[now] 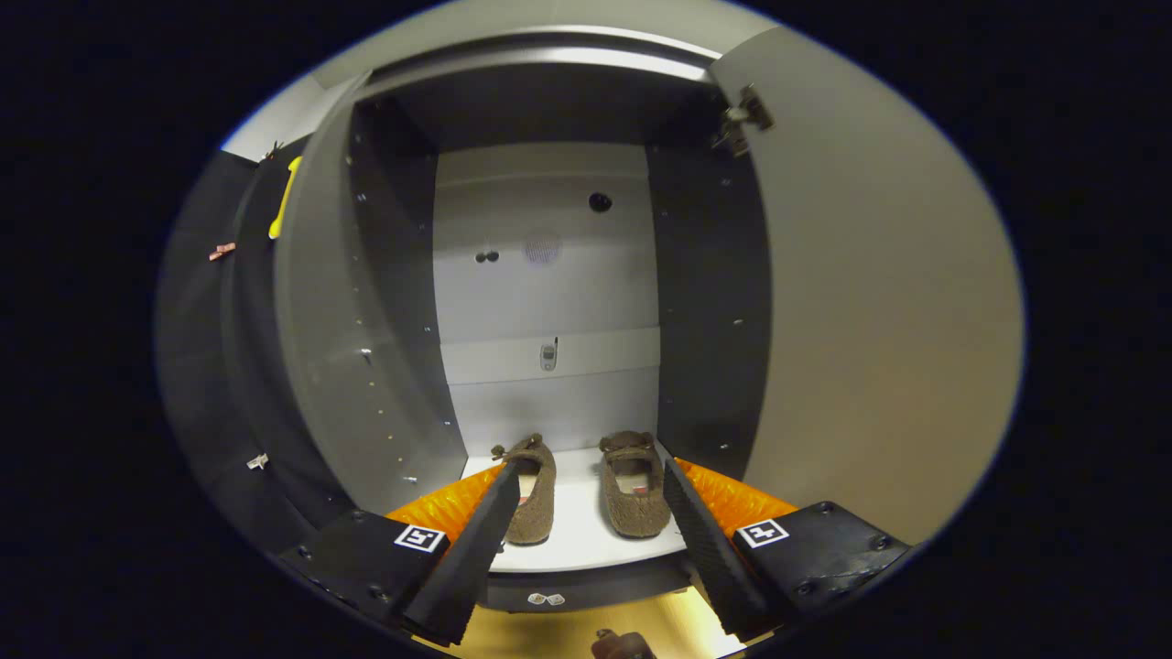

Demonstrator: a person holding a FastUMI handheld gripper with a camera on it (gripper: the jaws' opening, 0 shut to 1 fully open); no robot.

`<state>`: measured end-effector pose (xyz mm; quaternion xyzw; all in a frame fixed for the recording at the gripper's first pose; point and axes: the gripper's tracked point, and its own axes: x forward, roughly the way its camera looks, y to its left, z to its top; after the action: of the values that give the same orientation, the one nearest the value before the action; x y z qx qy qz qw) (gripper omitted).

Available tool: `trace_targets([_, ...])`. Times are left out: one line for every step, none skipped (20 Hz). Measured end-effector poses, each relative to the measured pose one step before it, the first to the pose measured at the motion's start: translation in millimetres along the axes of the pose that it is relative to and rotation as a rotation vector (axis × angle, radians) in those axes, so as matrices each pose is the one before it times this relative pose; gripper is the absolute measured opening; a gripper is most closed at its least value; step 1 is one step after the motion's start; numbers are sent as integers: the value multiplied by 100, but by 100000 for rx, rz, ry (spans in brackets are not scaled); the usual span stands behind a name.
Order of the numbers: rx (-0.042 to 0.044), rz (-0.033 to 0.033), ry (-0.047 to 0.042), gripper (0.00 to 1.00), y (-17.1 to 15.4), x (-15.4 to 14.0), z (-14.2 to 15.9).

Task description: Open the shoe cabinet door, grab the shoes and put them into the shoe cabinet, then close the shoe cabinet door.

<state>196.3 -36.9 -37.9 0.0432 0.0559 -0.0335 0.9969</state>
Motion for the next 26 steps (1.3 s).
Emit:
trace_targets([975,425,-1003,99,-294,-1813,78])
trace_targets([445,1023,-377,99,-223,-1779,-125])
trace_targets([-75,422,51,99,-355,-1798,-226])
trace_targets([-559,-830,38,99,-732,-1538,-257])
trace_targets([-509,-1516,-100,99,-896,-1849,-230])
trace_targets([129,-1109,-791,99,-753,-1711,31])
trace_targets([607,-1004,-1490,99,-787,-1799,167])
trace_targets([682,-1424,-1231,99,-760,-1362,113])
trace_targets([823,-1151,-852,99,-856,-1404,-53])
trace_targets([1074,-542,-58,99,-841,-1451,-25])
trace_targets([1156,-540,146,99,-983,-1610,63])
trace_targets([1041,-744,-40,99,-1178,-1324,176])
trace_targets([1045,-899,-772,99,-1309,-1393,251])
trace_targets([1241,-1029,-1268,99,-1252,-1116,433])
trace_targets([908,-1575,-995,99,-1447,-1169,328])
trace_targets([787,-1803,-198,98,-1506,-931,-5])
trace_targets([547,-1092,-444,98,-1471,-973,603])
trace_targets([-540,-1074,-782,98,-1445,-608,340])
trace_targets([-1471,-1353,87,98,-1615,-571,117])
trace_targets([-1588,-760,663,98,-1438,-243,-221])
trace_targets([-1086,-503,743,98,-1406,-248,5])
trace_targets([-207,-147,-138,98,-1430,32,411])
trace_targets([509,228,-438,98,-1345,38,497])
trace_targets([619,1202,-721,98,-1169,292,391])
trace_targets([111,926,938,98,-1142,400,-19])
trace_targets([-161,1022,1882,98,-1038,704,-616])
